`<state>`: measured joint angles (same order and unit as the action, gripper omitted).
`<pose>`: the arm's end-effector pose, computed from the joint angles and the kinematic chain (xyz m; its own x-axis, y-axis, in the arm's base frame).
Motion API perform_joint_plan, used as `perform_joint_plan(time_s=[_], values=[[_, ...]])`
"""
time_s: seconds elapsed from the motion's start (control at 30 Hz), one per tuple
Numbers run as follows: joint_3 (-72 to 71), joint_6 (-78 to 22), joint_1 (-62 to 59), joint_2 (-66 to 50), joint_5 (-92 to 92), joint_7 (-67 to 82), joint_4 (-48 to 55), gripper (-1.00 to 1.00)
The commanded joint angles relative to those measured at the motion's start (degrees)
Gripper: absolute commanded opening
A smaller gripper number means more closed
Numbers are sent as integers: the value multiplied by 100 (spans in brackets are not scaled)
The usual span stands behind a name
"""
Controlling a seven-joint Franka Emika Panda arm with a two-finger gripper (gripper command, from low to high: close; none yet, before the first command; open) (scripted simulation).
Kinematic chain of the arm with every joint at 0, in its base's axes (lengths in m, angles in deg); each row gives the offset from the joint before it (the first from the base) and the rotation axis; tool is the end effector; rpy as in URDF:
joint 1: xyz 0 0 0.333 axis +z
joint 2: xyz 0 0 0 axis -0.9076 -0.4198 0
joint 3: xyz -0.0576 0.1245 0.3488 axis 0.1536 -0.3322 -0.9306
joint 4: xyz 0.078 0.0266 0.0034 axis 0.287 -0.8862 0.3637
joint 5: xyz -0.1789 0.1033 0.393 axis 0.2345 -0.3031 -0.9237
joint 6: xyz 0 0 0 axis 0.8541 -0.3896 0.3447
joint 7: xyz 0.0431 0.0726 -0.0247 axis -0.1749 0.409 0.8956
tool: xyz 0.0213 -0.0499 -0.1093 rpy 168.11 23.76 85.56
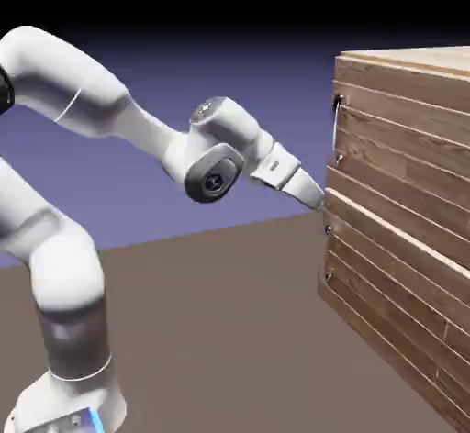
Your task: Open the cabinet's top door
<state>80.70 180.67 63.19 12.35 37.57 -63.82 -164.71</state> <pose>0.4107 -0.0015 0.4832 0.4906 -0.6861 0.5372 -0.4630 -0.7275 -0.5063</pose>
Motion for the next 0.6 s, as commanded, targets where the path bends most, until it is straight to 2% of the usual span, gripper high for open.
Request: perform_joint_plan(time_s=[0.0, 0.57], values=[[-108, -18, -99, 43, -250, 162, 45, 0], [-1935, -325, -1786, 772, -4486, 2908, 817, 0]])
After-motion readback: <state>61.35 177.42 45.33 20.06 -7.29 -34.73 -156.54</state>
